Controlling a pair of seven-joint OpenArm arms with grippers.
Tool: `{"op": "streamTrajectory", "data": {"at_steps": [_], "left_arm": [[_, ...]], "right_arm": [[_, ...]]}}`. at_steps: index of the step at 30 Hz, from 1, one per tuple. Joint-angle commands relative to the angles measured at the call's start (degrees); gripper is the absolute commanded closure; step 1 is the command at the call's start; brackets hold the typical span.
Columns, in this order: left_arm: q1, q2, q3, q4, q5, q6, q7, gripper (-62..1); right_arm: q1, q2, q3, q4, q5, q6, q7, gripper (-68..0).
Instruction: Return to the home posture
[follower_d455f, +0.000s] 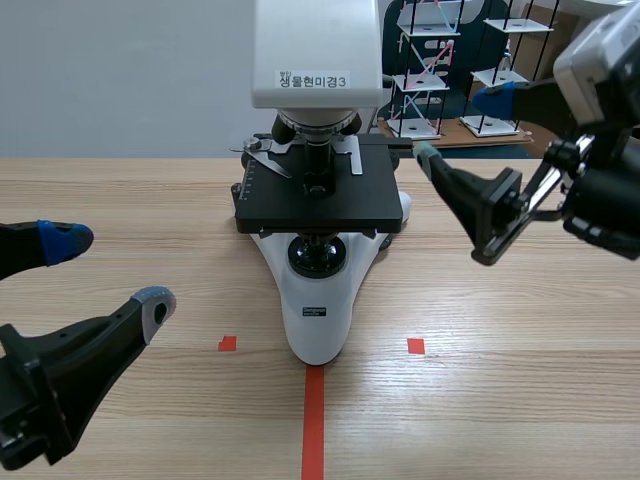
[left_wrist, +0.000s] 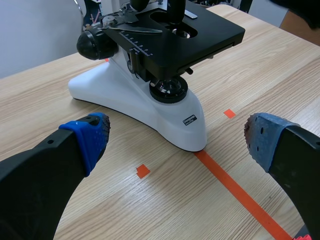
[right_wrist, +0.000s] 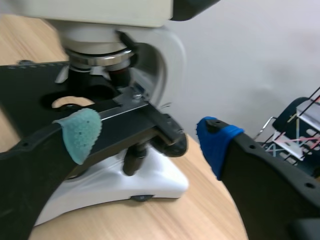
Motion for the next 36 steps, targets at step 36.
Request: {"op": "streamTrajectory", "data": {"at_steps": [36], "left_arm": [[0.11, 0.28, -0.31, 0.31, -0.37, -0.02, -0.63, -56.8]], "right_arm": [[-29.97, 0.94, 12.83, 11.17, 0.63, -1.05, 9.29, -66.7]]}}
